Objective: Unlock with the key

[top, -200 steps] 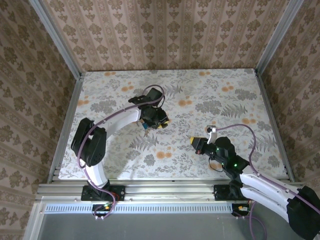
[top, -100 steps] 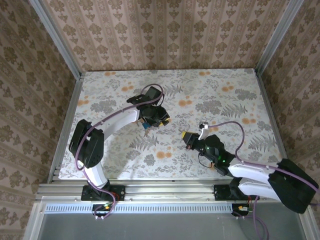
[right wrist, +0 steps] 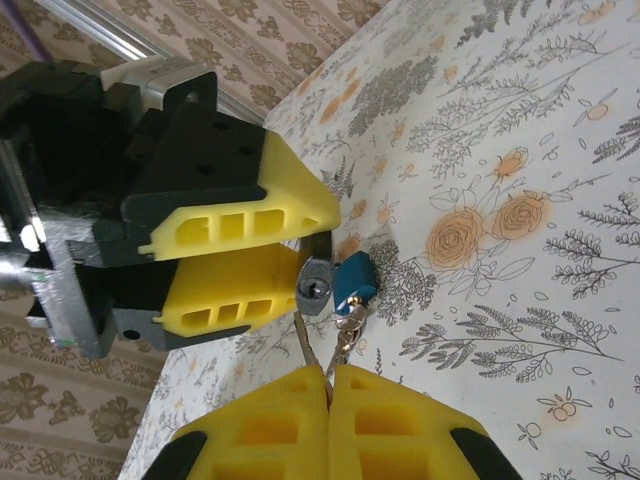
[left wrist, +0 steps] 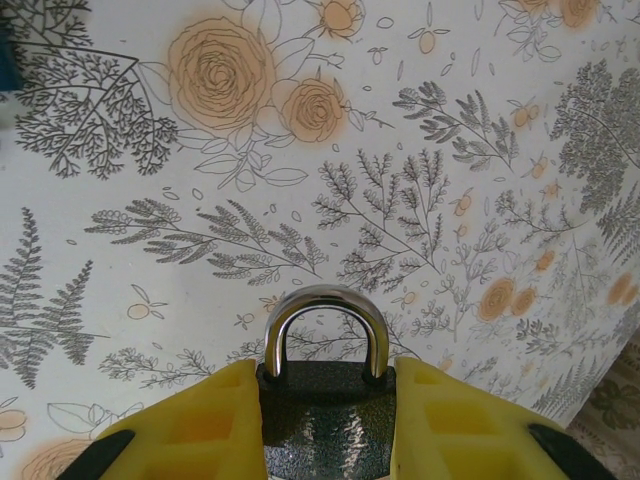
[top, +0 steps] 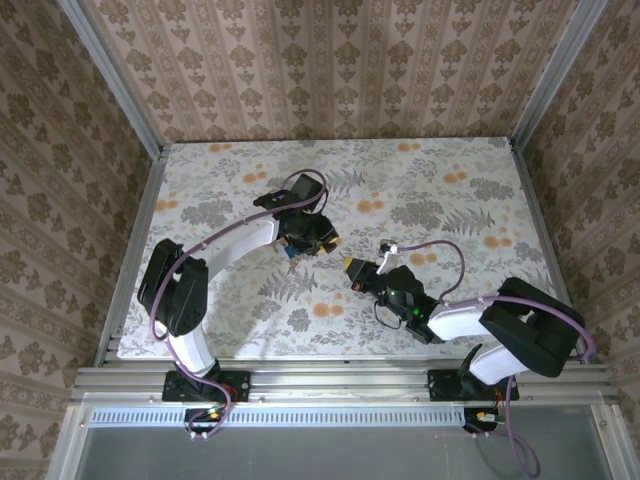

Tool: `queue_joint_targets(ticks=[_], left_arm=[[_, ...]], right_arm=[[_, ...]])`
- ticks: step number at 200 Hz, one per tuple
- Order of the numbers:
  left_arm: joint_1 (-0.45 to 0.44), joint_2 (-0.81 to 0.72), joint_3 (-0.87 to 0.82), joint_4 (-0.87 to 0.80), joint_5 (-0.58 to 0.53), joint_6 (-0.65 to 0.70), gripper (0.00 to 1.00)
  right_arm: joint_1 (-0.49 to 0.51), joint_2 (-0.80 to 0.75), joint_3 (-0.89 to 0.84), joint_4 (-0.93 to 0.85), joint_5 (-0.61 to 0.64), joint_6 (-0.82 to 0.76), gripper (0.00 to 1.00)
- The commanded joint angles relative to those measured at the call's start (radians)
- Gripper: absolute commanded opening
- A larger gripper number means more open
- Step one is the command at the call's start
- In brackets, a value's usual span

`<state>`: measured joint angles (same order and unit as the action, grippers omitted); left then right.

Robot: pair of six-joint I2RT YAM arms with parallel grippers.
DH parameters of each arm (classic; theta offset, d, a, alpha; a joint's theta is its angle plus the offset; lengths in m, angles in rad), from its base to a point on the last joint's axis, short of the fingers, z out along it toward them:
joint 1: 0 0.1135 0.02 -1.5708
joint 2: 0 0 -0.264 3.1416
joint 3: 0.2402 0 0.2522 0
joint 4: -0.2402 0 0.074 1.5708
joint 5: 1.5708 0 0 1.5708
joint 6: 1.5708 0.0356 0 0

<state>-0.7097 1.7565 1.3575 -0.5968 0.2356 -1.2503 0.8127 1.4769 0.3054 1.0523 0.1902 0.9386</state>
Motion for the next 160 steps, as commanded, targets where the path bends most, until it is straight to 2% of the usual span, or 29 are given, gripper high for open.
queue_joint_targets(ticks=[1,66,160], left_arm=[[0.004,-0.009,0.048,-0.069,-0.024,0.034,0.17],[-0.003,0.017,0.068,-0.101,-0.032,0.054,0.17],[-0.005,0.021,0.051,-0.081,-0.020,0.049,0.17]], right_arm=[[0.008,0.049,0.027,0.090,0.065,0.056,0.00],[0.030,0.171,0.059,0.189,0.051,0.102,0.00],[0.032,0.184,0.080,0.189,0.040,0.106,0.00]])
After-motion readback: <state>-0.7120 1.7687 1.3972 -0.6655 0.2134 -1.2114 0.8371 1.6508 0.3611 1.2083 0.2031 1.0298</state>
